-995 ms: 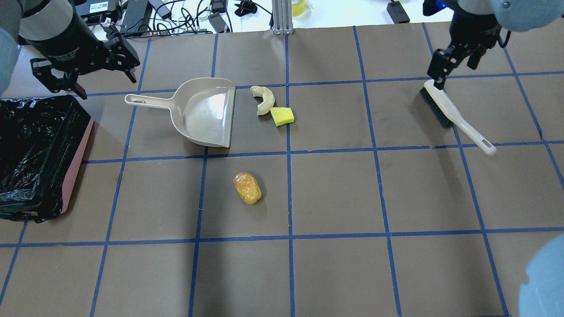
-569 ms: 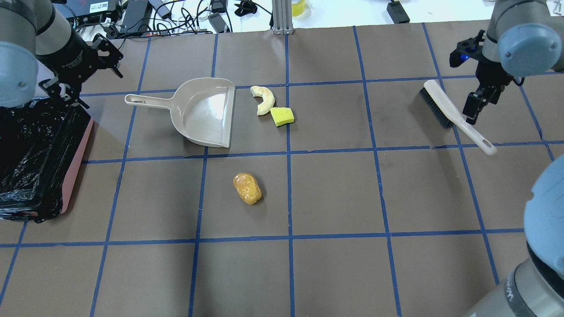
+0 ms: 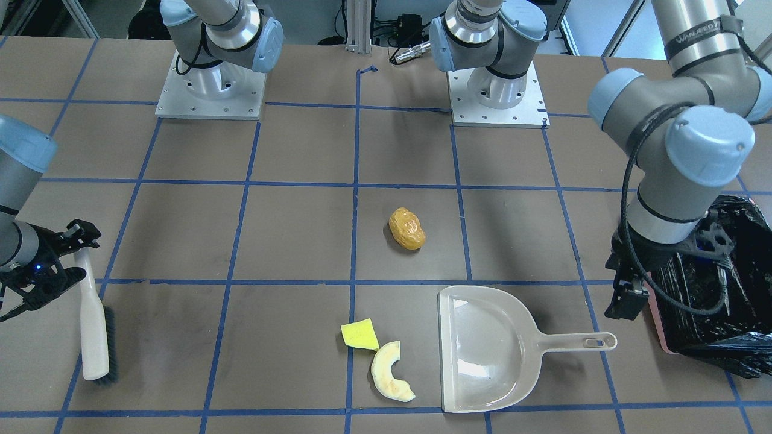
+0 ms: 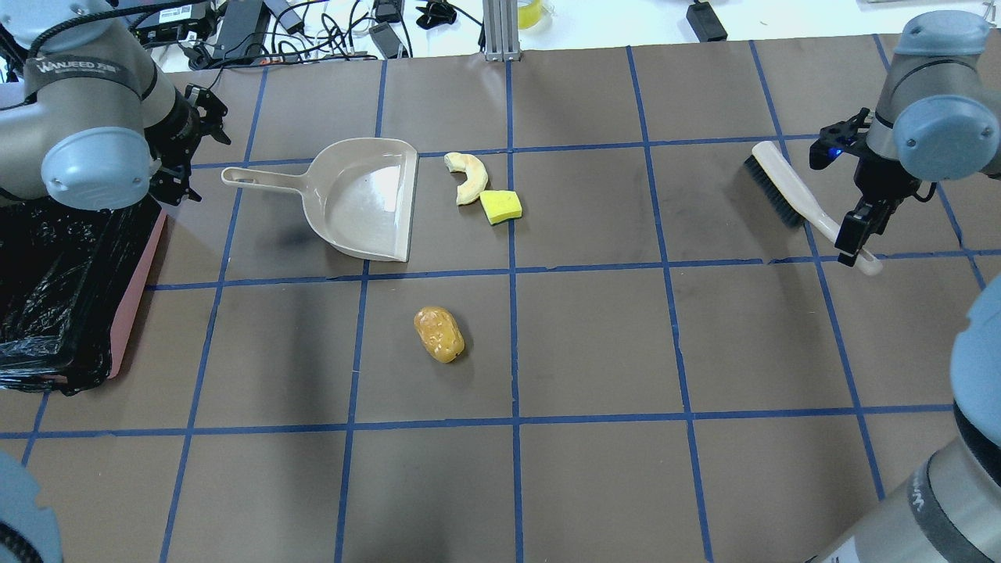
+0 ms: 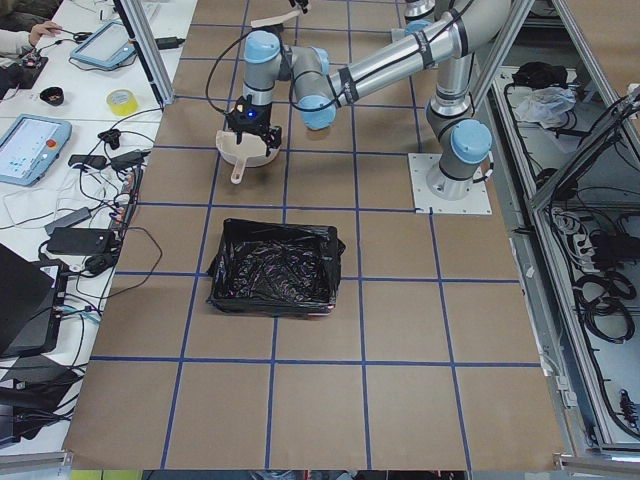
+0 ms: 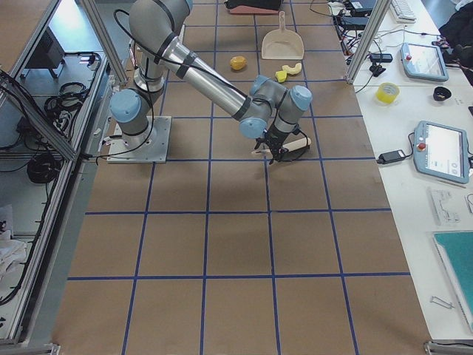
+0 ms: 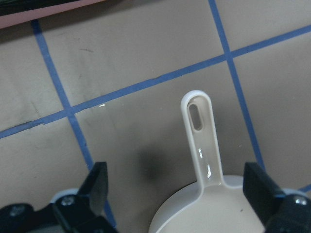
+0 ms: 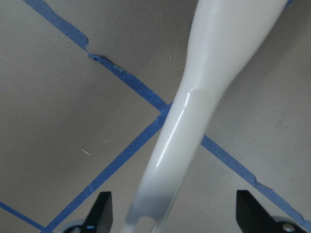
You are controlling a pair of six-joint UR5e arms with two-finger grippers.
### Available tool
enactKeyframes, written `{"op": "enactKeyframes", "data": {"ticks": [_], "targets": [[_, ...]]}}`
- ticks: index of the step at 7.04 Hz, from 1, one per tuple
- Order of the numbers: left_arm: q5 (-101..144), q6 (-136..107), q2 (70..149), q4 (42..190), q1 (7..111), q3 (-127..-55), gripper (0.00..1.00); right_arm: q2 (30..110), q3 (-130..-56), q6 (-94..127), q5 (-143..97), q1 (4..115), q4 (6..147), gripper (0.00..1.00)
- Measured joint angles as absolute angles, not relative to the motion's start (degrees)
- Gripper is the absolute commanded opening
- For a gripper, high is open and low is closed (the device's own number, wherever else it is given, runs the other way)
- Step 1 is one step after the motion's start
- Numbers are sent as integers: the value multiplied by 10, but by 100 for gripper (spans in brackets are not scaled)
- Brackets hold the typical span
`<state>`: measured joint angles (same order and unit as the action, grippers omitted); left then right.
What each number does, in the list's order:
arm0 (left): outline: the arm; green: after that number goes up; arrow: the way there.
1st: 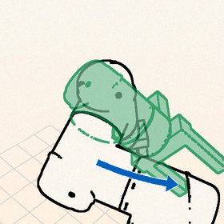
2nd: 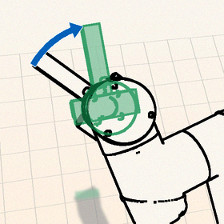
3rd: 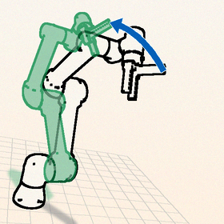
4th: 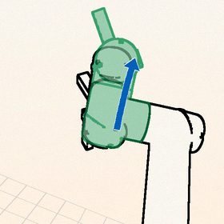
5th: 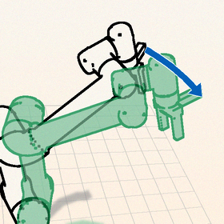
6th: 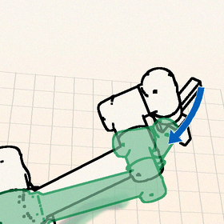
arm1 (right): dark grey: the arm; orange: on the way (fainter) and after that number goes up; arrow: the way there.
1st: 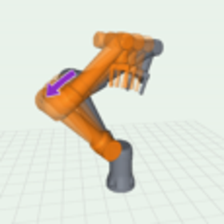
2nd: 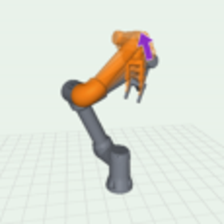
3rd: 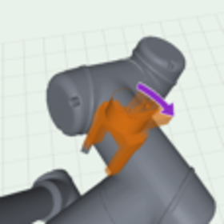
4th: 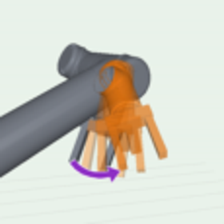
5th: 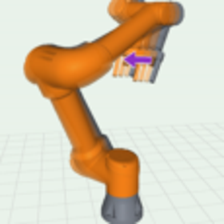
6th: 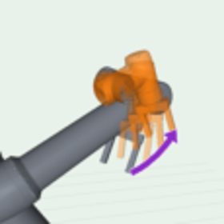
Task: Sweep and dump trash into bin
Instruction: 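Grasp beige dustpan handle with left gripper while right gripper grasps white brush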
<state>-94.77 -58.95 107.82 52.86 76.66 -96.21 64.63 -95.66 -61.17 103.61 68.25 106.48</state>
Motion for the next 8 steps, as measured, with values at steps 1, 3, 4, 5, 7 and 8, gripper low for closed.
{"op": "enactKeyframes", "data": {"ticks": [1,3,4,5,7,8], "targets": [[-947,-612,1113,512,767,-941,100,649,-958,-609,1035,682,1058,81],[-945,-662,1162,501,770,-916,100,652,-963,-602,1032,682,1047,71],[-943,-684,1175,496,772,-914,100,655,-967,-594,1032,682,1046,63],[-942,-702,1185,488,775,-913,100,657,-971,-589,1031,682,1050,50],[-942,-732,1201,474,784,-912,100,659,-972,-579,1031,682,1054,38],[-942,-741,1206,467,789,-911,97,661,-970,-570,1032,682,1054,35]]}}
